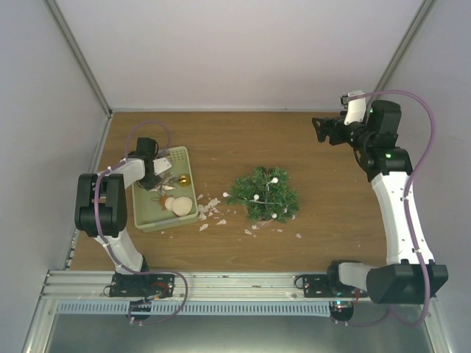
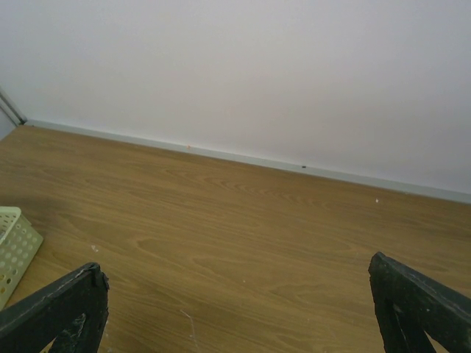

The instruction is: Decorate the small christmas tree

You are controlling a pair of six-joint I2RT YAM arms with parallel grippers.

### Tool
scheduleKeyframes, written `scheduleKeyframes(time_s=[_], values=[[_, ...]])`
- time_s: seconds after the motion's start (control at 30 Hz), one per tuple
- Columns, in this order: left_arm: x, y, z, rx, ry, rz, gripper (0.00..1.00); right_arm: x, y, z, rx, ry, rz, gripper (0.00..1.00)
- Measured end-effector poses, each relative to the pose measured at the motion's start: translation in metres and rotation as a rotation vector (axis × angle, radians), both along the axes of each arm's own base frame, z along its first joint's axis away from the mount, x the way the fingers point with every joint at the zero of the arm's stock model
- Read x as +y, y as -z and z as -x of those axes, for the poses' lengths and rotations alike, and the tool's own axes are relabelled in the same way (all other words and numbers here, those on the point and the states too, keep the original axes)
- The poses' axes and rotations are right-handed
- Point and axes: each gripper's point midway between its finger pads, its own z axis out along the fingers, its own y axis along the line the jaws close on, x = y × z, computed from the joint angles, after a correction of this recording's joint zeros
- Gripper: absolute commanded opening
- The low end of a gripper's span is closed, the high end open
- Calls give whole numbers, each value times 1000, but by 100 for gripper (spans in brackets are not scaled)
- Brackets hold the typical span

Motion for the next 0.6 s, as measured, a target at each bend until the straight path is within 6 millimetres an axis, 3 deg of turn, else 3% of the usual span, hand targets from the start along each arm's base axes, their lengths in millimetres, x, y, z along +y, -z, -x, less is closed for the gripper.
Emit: scheduleKeyframes(time_s=[0.37,0.5,0.6], values=[[-2,-8,-4,-6,-10,15,0,0,-3,2,-7,1,1,96],[-11,-50,-18,-80,-11,77,0,0,-3,2,-8,1,1,96],[-19,-112,-30,-216,0,130,0,0,-3,2,-9,1,0,96]])
